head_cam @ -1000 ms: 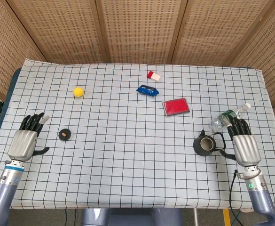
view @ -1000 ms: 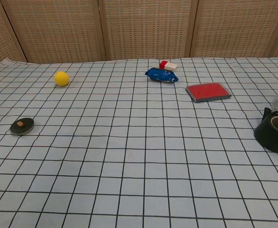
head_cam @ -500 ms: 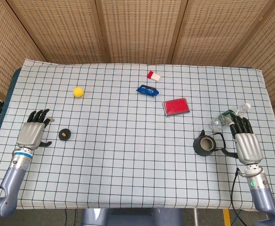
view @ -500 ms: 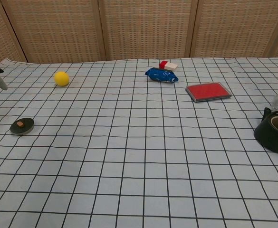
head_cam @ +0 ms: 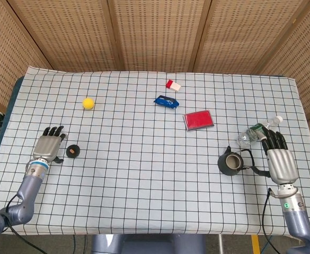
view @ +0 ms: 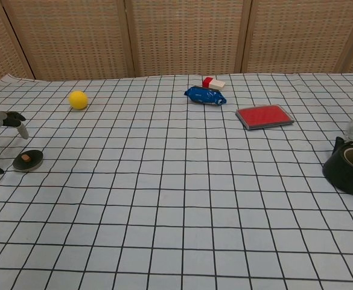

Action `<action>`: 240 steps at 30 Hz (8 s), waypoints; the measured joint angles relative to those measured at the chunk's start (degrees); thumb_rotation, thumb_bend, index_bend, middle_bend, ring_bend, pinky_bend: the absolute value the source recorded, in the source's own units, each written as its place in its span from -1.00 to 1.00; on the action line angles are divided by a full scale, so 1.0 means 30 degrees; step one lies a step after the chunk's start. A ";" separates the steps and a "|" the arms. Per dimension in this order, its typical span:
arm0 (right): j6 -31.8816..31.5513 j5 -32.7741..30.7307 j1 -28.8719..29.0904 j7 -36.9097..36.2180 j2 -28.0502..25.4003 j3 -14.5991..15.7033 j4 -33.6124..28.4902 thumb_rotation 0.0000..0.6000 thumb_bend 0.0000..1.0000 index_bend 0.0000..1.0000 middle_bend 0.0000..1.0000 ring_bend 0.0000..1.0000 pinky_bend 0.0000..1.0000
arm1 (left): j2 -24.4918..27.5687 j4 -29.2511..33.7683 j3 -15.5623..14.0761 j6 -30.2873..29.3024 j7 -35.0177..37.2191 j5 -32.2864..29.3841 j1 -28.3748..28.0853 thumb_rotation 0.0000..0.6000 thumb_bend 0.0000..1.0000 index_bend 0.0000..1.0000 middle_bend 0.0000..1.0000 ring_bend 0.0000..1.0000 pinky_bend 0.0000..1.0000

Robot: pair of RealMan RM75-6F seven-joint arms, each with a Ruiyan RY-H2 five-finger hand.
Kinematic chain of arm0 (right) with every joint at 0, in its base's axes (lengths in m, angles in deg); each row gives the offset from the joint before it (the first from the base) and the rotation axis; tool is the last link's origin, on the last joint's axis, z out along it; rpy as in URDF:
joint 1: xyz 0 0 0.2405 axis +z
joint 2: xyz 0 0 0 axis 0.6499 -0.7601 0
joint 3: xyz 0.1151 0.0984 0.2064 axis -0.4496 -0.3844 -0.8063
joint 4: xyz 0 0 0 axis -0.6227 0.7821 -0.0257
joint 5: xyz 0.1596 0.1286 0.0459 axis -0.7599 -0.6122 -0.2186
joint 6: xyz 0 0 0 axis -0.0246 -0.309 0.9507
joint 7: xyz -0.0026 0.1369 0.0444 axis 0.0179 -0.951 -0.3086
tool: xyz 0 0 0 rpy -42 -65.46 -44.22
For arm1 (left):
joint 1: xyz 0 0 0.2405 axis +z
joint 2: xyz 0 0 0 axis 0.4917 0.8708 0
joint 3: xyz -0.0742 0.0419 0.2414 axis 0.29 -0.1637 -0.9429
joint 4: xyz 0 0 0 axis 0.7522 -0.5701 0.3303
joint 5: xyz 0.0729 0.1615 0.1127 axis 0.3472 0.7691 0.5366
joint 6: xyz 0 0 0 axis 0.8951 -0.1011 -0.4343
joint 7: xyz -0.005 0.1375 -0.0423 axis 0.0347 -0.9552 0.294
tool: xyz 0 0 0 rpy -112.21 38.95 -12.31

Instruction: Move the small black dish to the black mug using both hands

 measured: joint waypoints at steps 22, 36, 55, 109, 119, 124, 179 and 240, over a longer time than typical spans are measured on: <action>-0.0007 0.0018 -0.0033 -0.0127 -0.0090 0.0000 -0.0105 1.00 -0.77 -0.78 -1.00 -1.00 -1.00 | -0.0946 -0.0101 -0.0433 -0.0093 -0.0232 -0.0240 -0.1020 1.00 -0.61 -0.29 -1.00 -1.00 -1.00; -0.0019 0.0057 -0.0044 -0.0307 -0.0135 -0.0006 -0.0108 1.00 -0.77 -0.78 -1.00 -1.00 -1.00 | -0.0675 0.0641 -0.0583 -0.0372 -0.0263 -0.0260 -0.1236 1.00 -0.35 -0.13 -1.00 -1.00 -1.00; 0.0197 -0.0323 -0.0003 -0.1163 -0.0349 -0.0293 0.0138 1.00 -0.77 -0.78 -1.00 -1.00 -1.00 | -0.1866 0.2458 0.1398 -0.0064 -0.2320 -0.0812 -0.5049 1.00 -0.36 -0.14 -1.00 -1.00 -1.00; -0.0177 -0.0020 -0.0126 -0.0857 -0.0299 -0.0251 0.0400 1.00 -0.77 -0.74 -1.00 -1.00 -1.00 | 0.0678 0.5381 -0.2945 -1.1131 0.1202 0.4943 -0.0449 1.00 -0.75 -0.92 -1.00 -1.00 -1.00; -0.0365 0.0155 0.0516 0.1090 0.0132 -0.0692 -0.1060 1.00 -0.77 -0.52 -0.88 -1.00 -1.00 | 0.2254 0.6343 -0.3925 -1.2714 0.3204 0.6623 0.2287 1.00 -0.75 -0.92 -1.00 -1.00 -1.00; 0.0656 -0.0176 0.1920 0.3292 0.0375 -0.1466 -0.2736 1.00 -0.76 -0.43 -0.78 -1.00 -0.99 | 0.2901 0.6624 -0.3574 -1.2555 0.4425 0.7178 0.2731 1.00 -0.75 -0.92 -1.00 -1.00 -1.00; 0.9616 -1.4283 1.4707 1.2001 1.1753 -0.3598 0.7241 1.00 -0.11 -0.32 -0.75 -1.00 -0.98 | 0.4604 0.7536 -0.1614 -0.8945 0.7317 0.8182 0.3809 1.00 -0.75 -0.84 -1.00 -1.00 -1.00; 0.2717 -1.2186 0.9366 1.2451 0.4203 -0.1182 -0.2297 1.00 -0.10 -0.13 -0.75 -1.00 -1.00 | 0.5133 0.8136 -0.0978 -0.9440 0.7800 0.8901 0.4550 1.00 -0.76 -0.84 -1.00 -1.00 -1.00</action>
